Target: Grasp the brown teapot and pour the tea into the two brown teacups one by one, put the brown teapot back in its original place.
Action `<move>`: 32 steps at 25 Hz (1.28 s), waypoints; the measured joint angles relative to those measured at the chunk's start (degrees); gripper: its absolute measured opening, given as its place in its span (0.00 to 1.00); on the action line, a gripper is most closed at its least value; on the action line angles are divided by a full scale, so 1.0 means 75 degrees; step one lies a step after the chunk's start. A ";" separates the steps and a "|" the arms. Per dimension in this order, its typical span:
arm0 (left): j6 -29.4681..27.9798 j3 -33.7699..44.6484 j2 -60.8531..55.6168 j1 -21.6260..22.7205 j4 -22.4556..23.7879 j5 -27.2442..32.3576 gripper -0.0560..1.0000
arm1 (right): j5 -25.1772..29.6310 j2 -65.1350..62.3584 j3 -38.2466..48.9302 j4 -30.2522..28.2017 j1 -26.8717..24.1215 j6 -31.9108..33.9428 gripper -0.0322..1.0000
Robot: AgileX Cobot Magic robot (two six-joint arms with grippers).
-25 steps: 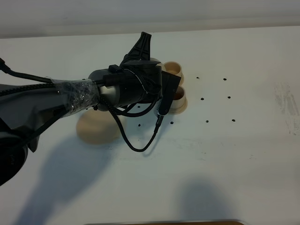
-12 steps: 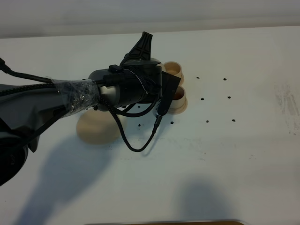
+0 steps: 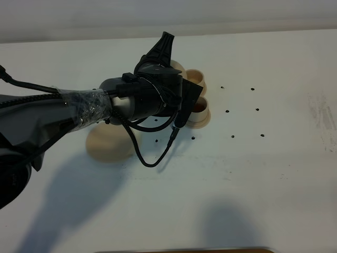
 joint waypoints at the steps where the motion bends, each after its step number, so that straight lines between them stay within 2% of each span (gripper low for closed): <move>1: 0.0000 0.0000 0.0000 0.0000 0.0049 -0.0025 0.21 | 0.0000 0.0000 0.0000 0.0000 0.0000 0.0000 0.24; 26: 0.0562 0.0000 0.0000 -0.0006 0.0200 -0.0252 0.21 | 0.0000 0.0000 0.0000 0.0000 0.0000 0.0000 0.24; 32: 0.0562 0.0000 0.0000 -0.0006 0.0459 -0.0199 0.21 | 0.0000 0.0000 0.0000 0.0000 0.0000 0.0000 0.24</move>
